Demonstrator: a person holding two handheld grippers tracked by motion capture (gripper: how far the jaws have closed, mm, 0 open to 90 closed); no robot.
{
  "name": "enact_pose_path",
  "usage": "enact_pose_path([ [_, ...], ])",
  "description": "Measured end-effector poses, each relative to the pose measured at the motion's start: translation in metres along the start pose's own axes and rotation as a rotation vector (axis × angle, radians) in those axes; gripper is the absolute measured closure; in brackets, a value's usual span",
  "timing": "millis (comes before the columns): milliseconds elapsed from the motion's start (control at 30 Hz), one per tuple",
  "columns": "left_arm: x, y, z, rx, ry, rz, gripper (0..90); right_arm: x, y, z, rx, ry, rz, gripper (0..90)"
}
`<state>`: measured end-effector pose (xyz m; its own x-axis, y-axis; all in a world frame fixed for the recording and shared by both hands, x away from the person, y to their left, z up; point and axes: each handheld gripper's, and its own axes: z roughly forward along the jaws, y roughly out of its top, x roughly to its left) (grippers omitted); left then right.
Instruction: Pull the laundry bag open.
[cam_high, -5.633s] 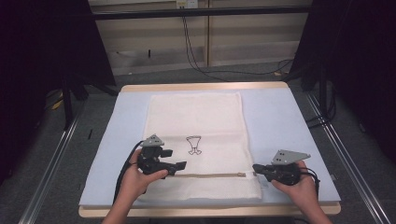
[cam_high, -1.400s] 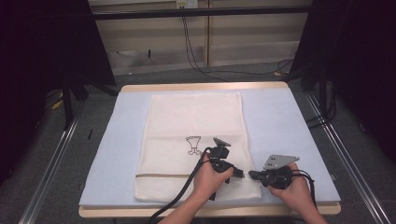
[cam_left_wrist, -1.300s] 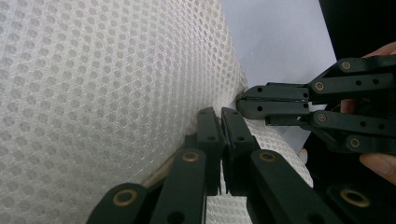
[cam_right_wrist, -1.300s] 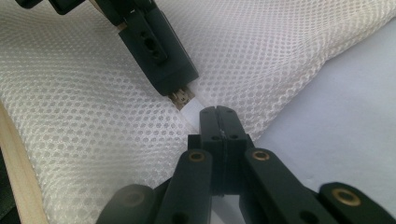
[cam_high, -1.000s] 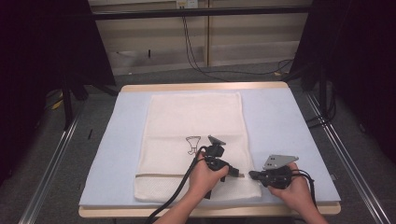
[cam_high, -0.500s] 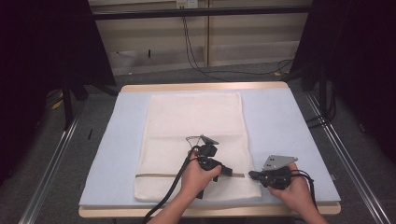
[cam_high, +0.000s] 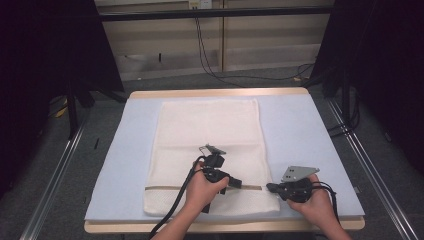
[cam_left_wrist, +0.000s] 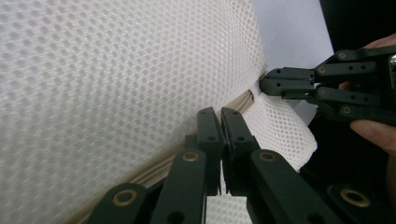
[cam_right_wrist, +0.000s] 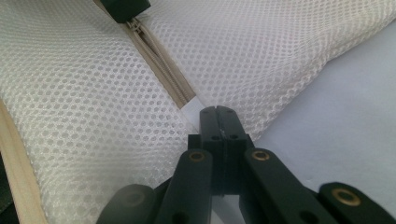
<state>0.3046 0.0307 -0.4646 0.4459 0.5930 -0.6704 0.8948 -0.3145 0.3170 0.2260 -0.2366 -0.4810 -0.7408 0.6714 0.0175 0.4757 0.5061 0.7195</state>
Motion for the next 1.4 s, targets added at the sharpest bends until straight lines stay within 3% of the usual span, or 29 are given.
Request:
enact_pose_path([
  [100,0.002,-0.001,-0.005,0.009,-0.005,0.020,87.5,0.000,0.000,0.000,0.002,0.000,0.005,90.0],
  [200,0.002,-0.001,-0.008,-0.007,-0.002,-0.004,87.5,0.000,0.000,0.000,0.006,0.002,0.010,90.0],
  [467,0.004,-0.003,-0.012,0.003,0.012,0.021,87.4,-0.001,0.001,0.000,0.003,0.005,0.007,90.0],
  [500,0.004,-0.003,-0.013,0.008,-0.002,0.019,87.4,-0.001,0.001,0.000,0.003,0.005,0.001,90.0],
  [533,0.005,-0.003,-0.014,0.001,0.023,0.024,87.4,0.000,0.001,0.000,0.005,0.004,0.002,90.0],
  [833,0.011,-0.004,-0.025,-0.010,0.017,-0.017,87.4,-0.001,0.001,0.000,0.006,0.006,0.010,90.0],
  [1167,0.014,-0.006,-0.031,0.002,0.025,0.016,87.4,-0.002,0.001,0.000,0.005,0.016,0.014,90.0],
  [1400,0.020,-0.011,-0.046,-0.026,0.012,-0.010,87.4,-0.001,0.002,0.000,0.013,0.008,0.016,90.0],
])
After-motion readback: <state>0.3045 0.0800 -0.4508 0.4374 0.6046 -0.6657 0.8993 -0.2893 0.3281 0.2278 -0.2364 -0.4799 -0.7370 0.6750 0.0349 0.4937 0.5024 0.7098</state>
